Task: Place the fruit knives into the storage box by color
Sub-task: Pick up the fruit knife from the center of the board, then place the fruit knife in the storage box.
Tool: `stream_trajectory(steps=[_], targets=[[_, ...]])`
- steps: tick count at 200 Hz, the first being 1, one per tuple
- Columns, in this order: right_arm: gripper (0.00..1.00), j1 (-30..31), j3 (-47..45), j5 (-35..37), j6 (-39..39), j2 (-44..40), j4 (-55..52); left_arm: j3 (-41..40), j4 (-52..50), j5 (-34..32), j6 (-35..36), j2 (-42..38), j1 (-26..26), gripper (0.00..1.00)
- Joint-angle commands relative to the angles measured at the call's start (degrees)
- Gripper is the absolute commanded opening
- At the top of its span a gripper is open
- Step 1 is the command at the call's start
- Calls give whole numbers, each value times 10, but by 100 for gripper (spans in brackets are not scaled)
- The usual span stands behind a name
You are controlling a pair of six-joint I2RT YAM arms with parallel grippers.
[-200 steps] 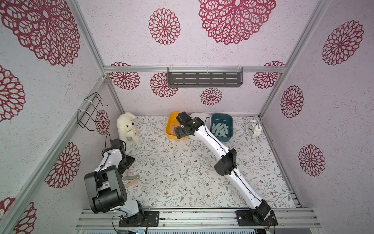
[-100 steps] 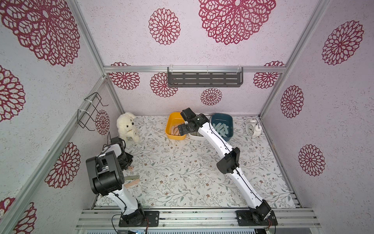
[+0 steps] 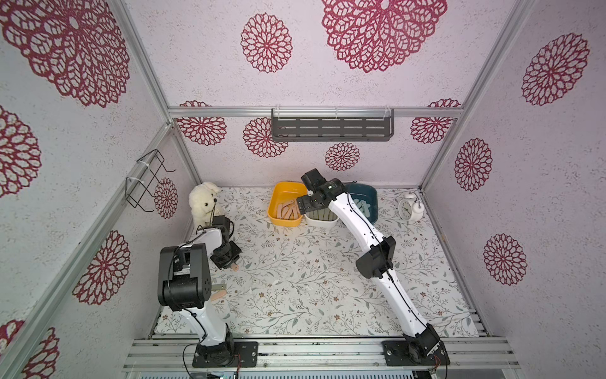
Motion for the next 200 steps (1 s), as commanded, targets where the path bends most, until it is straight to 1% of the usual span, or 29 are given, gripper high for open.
stream_trajectory(steps=[1,32,55,89,127,146,166,171,200], targets=[[99,-32,-15,-21,-25,-74,11,14,-40,9,1,19,-47,14],[99,-79,-57,-79,-44,-119,29,60,-60,-2,-7,37,-117,14],[99,-97,-88,-81,-44,-146,29,84,-62,-4,-6,53,-158,14],[99,-79,-109,-59,-41,-148,25,109,-70,-17,6,49,-189,13],[99,-53,-80,-56,-35,-117,17,172,-102,-47,34,33,-199,14],[99,-49,-76,-46,-30,-112,12,235,-113,-63,59,51,-199,14],[99,-49,-76,-35,-28,-113,13,335,-130,-77,90,95,-200,15],[99,-50,-76,-36,-28,-114,14,363,-132,-77,96,126,-199,14],[99,-56,-93,-42,-33,-128,26,487,-117,-74,123,212,-201,15]])
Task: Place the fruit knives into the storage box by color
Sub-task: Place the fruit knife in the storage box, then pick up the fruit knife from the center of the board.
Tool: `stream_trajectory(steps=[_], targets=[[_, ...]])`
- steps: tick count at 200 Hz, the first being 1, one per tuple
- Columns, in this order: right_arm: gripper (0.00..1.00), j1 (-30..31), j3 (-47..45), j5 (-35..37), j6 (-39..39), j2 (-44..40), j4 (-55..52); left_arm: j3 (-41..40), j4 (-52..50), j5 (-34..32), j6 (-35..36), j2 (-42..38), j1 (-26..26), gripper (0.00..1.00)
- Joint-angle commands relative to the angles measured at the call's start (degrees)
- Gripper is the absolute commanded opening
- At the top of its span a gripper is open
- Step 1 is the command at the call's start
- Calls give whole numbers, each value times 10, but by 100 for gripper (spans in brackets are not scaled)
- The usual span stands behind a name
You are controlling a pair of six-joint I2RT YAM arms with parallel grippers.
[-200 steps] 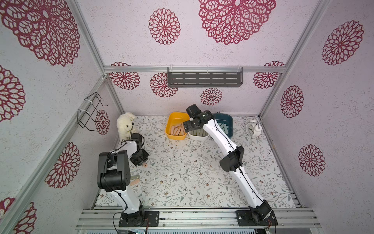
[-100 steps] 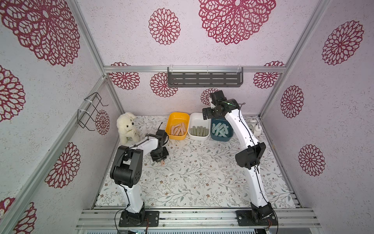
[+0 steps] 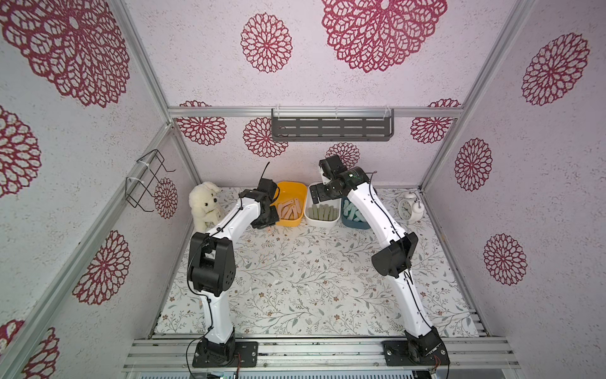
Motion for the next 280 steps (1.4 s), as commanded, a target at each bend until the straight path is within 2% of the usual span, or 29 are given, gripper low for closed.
stream_trajectory(steps=[1,38,65,94,129,161,184,204,236,246,260,280], targets=[[99,-14,1,11,-3,-20,4,72,-2,-7,42,68,-4,14],[99,-23,-36,-3,-18,-54,21,240,-33,19,60,191,-12,17],[99,-26,-79,-6,-27,-86,28,293,-30,19,63,236,-17,21],[99,-17,-145,-13,-42,-115,43,300,-26,26,62,238,-18,38],[99,15,-334,-34,-70,-200,188,231,16,26,52,172,-17,80],[99,27,-453,-40,-83,-277,263,177,0,19,34,102,-18,100],[99,35,-595,-58,-73,-374,361,90,8,12,6,26,-22,97],[99,51,-686,-70,-54,-420,415,18,-28,-3,-31,-46,-23,97],[99,108,-838,-93,-16,-450,537,-164,-60,-25,-102,-202,-19,97],[99,124,-880,-111,-2,-450,583,-221,-84,-52,-128,-251,-16,97],[99,141,-917,-143,14,-440,633,-288,-117,-87,-172,-312,-5,97],[99,156,-936,-181,25,-426,669,-367,-152,-103,-242,-384,32,97]])
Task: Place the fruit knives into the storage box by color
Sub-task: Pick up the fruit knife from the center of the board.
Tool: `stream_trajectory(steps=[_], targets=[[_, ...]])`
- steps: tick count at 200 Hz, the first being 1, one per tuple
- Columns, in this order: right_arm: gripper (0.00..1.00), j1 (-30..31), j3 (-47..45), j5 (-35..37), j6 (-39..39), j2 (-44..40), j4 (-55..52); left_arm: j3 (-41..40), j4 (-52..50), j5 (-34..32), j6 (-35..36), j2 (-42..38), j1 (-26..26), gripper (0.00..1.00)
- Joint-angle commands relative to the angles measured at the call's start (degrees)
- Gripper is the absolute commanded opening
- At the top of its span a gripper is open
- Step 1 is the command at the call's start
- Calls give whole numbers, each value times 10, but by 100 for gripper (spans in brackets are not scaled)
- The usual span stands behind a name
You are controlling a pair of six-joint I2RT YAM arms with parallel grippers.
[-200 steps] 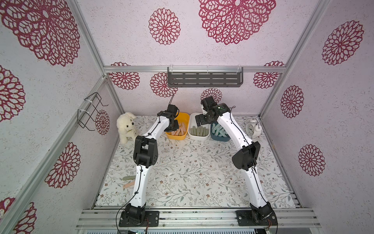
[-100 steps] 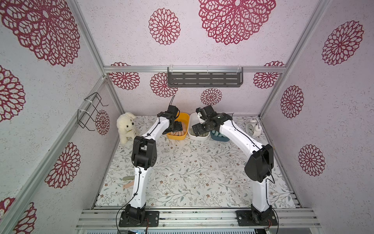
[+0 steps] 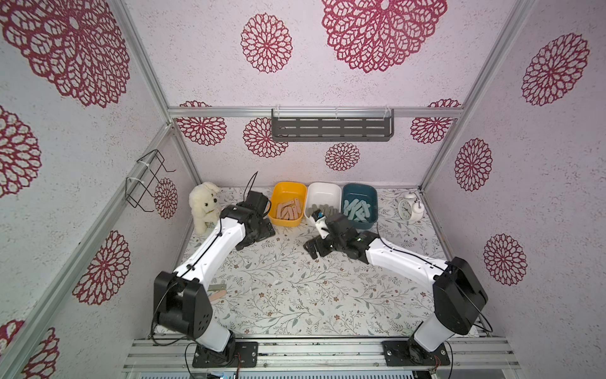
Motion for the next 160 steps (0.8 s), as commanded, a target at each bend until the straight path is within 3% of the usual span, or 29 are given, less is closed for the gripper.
stream_trajectory(steps=[1,17,37,57,74,102,160], targets=[[99,10,-16,-61,34,4,102,-79,-70,-50,-108,-68,41,97],[99,12,-18,-90,36,7,115,-145,-57,-44,-144,-114,85,97],[99,12,-20,-115,35,4,128,-212,1,-18,-136,-142,162,97],[99,12,-26,-128,35,0,137,-250,56,24,-115,-132,246,99],[99,10,-32,-131,33,-2,142,-263,92,43,-104,-107,287,97],[99,-1,-33,-148,32,2,142,-247,118,53,-90,-46,310,96],[99,-22,-29,-164,33,17,140,-210,137,63,-84,53,311,82]])
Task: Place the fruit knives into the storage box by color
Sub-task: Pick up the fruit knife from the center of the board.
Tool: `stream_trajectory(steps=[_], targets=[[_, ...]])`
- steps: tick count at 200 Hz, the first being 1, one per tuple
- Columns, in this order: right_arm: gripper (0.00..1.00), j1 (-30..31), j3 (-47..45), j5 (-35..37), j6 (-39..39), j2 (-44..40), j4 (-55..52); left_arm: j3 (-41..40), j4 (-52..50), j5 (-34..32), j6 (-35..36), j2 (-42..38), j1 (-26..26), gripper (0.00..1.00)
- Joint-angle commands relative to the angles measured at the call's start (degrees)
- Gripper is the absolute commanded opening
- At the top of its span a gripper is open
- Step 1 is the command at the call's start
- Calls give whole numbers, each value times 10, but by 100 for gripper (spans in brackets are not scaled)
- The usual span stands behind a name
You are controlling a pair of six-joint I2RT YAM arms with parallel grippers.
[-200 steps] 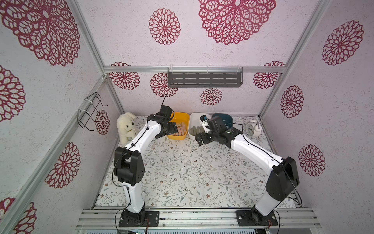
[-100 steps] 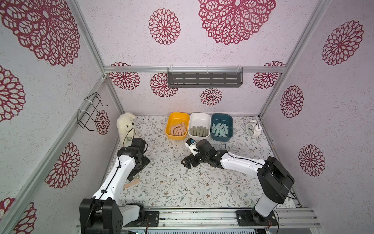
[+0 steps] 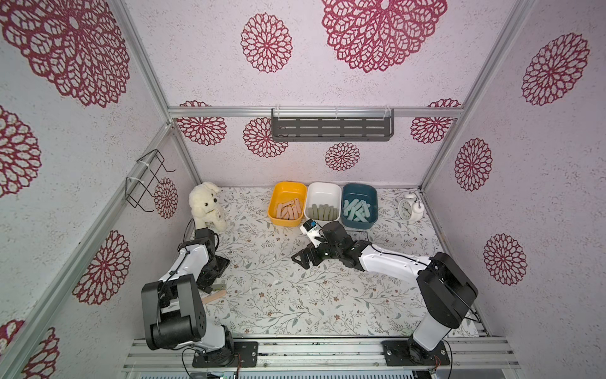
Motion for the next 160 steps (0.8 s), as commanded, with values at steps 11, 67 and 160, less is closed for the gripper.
stream_trajectory(steps=[11,67,160], targets=[[99,-7,5,-15,9,-2,9,10,11,4,2,35,3,78],[99,-10,28,-21,6,17,-5,-29,42,6,-1,37,5,64],[99,-25,56,0,-2,25,-38,40,57,53,27,128,-60,24]])
